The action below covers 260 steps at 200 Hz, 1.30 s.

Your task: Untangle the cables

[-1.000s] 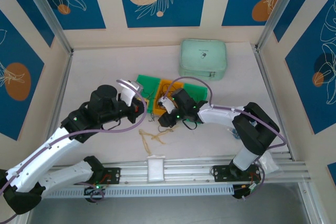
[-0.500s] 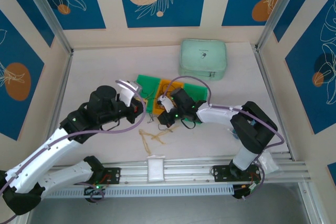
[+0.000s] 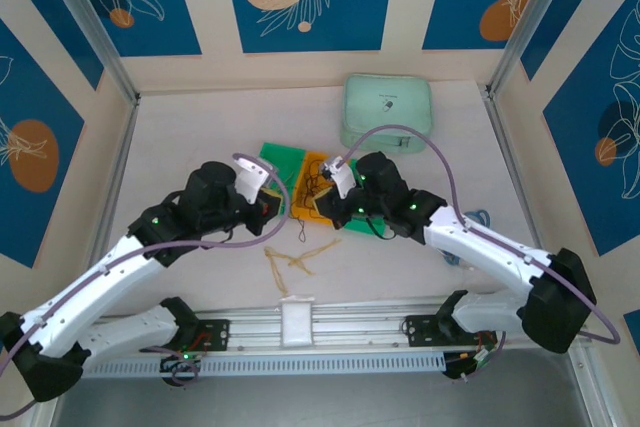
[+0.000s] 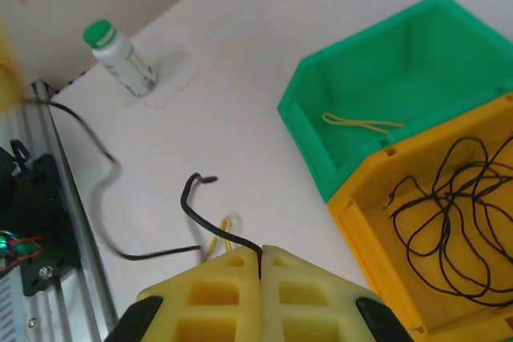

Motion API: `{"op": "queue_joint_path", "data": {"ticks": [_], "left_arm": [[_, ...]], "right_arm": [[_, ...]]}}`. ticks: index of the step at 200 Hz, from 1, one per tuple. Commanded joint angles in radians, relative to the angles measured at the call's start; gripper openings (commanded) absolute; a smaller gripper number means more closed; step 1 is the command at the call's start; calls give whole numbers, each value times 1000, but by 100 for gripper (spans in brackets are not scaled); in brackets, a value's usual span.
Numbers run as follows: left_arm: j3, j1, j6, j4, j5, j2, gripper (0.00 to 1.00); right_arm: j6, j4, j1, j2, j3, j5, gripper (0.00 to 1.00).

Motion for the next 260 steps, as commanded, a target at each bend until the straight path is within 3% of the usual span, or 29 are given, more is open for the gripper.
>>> {"op": "queue_joint_path", "data": {"ticks": [1,48,134,223,260], "left_arm": [[21,-7,35,61,36,43,0],[89,-7,81,122,109,211,0],[195,42,143,218,213,508,0],[225,123,91,268,433,639,0],[233,132,93,282,453,700,0]], "right_arm": [[40,-89,-31,5,67,-31,0],[138,-95,-114,115,141,-126,0],[288,-42,-196,267,169,-142,0],[329,-24,-233,368,213,-114,0],[359,12,-246,436,234,-133,0]]}}
